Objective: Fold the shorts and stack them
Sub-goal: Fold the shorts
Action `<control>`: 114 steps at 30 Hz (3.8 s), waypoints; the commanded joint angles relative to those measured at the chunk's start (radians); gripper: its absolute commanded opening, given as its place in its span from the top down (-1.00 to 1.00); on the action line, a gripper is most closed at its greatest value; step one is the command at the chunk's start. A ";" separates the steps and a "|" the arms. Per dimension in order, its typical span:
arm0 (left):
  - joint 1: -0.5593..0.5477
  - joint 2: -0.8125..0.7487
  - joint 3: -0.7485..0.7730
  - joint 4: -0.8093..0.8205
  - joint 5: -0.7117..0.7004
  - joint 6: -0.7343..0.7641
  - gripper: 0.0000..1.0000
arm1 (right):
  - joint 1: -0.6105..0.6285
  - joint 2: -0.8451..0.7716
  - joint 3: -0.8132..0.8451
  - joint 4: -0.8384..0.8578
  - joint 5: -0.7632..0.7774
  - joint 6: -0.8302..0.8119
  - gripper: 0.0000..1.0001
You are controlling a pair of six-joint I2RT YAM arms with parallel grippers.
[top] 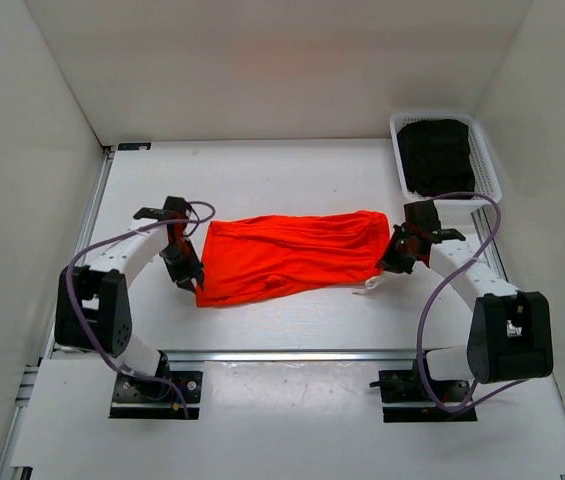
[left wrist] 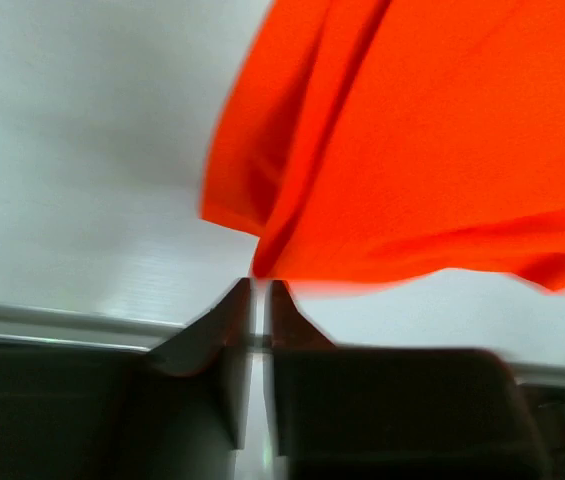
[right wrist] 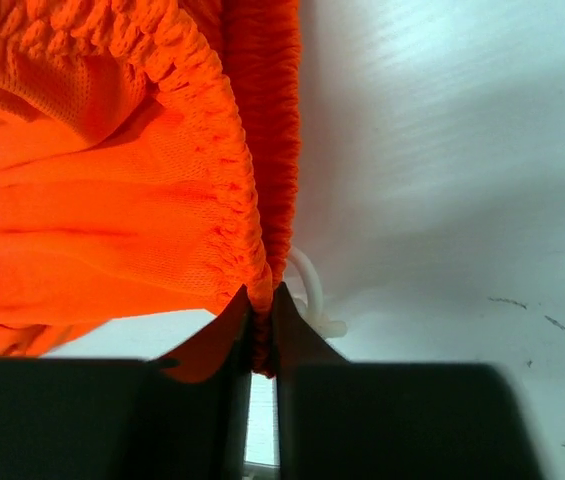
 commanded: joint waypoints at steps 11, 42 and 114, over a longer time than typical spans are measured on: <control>-0.012 0.129 0.092 0.057 -0.059 -0.034 -0.90 | -0.022 0.009 -0.031 -0.029 -0.007 -0.014 -0.78; -0.035 0.117 0.202 0.003 -0.067 -0.007 -0.76 | -0.012 -0.337 -0.044 -0.326 0.057 0.032 -0.25; -0.043 0.125 0.192 0.042 -0.067 0.013 -0.74 | 0.000 0.252 0.194 -0.093 0.319 -0.060 1.00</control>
